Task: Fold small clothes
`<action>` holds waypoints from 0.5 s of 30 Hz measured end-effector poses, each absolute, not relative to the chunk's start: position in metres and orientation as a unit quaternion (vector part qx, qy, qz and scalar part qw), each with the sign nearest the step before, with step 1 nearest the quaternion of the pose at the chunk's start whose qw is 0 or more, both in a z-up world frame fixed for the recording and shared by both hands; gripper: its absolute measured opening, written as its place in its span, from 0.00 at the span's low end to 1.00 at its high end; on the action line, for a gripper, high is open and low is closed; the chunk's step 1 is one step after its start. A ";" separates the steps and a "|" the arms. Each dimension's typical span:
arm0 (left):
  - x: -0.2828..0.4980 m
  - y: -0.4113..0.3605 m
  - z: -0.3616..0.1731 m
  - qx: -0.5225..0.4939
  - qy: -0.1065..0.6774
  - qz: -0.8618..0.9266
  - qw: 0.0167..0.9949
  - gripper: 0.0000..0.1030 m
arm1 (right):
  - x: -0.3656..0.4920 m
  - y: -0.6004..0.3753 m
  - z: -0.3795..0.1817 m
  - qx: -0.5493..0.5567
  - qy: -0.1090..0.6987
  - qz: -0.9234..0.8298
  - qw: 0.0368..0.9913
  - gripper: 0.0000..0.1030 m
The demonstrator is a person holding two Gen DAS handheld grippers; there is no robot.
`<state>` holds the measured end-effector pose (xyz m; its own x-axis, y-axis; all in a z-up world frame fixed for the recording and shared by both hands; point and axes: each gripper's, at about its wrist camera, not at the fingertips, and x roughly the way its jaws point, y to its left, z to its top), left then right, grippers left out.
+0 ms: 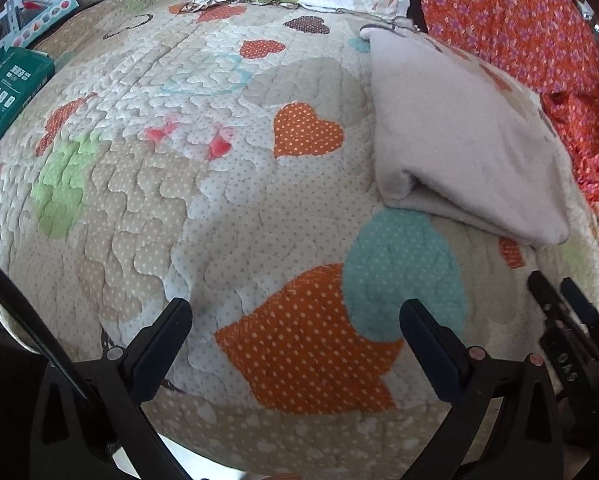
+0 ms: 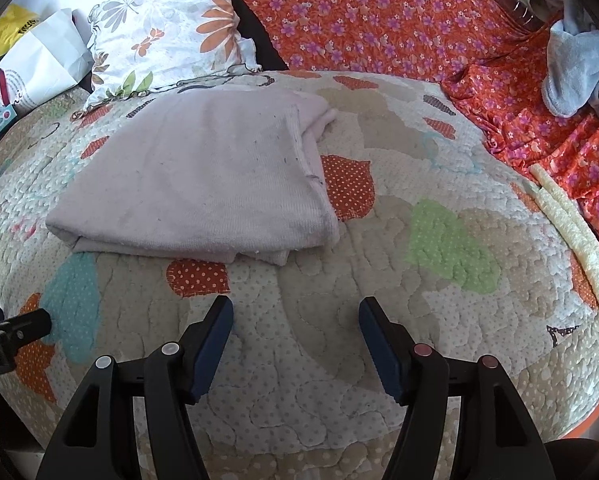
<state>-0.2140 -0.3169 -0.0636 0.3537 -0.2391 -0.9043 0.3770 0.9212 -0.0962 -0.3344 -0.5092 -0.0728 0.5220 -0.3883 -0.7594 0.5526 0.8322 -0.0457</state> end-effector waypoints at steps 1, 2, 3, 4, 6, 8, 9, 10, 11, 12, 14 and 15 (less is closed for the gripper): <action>-0.215 -0.317 -0.062 0.064 0.535 -0.188 0.821 1.00 | -0.335 -0.509 -0.072 0.100 0.406 -0.271 0.867 0.68; -0.217 -0.318 -0.060 0.065 0.534 -0.188 0.822 1.00 | -0.335 -0.507 -0.072 0.099 0.404 -0.272 0.868 0.68; -0.218 -0.318 -0.057 0.066 0.532 -0.187 0.823 1.00 | -0.335 -0.507 -0.071 0.099 0.403 -0.271 0.868 0.68; -0.219 -0.318 -0.055 0.067 0.530 -0.187 0.825 1.00 | -0.335 -0.506 -0.071 0.098 0.403 -0.271 0.869 0.68; -0.222 -0.318 -0.052 0.070 0.526 -0.187 0.827 1.00 | -0.336 -0.505 -0.070 0.096 0.401 -0.270 0.870 0.68; -0.225 -0.319 -0.048 0.076 0.520 -0.188 0.830 1.00 | -0.336 -0.504 -0.069 0.096 0.400 -0.270 0.870 0.68; -0.228 -0.320 -0.046 0.079 0.515 -0.188 0.832 1.00 | -0.336 -0.504 -0.069 0.096 0.400 -0.270 0.871 0.69; -0.228 -0.320 -0.045 0.081 0.513 -0.189 0.834 1.00 | -0.337 -0.504 -0.068 0.096 0.399 -0.269 0.871 0.69; -0.229 -0.321 -0.044 0.082 0.511 -0.189 0.834 1.00 | -0.337 -0.504 -0.069 0.096 0.400 -0.269 0.871 0.69; -0.230 -0.321 -0.042 0.083 0.509 -0.191 0.835 1.00 | -0.337 -0.503 -0.068 0.097 0.399 -0.269 0.871 0.69; -0.232 -0.322 -0.040 0.083 0.506 -0.190 0.837 1.00 | -0.337 -0.502 -0.068 0.097 0.399 -0.269 0.871 0.70; -0.232 -0.321 -0.038 0.082 0.503 -0.189 0.839 1.00 | -0.337 -0.501 -0.067 0.097 0.398 -0.269 0.872 0.70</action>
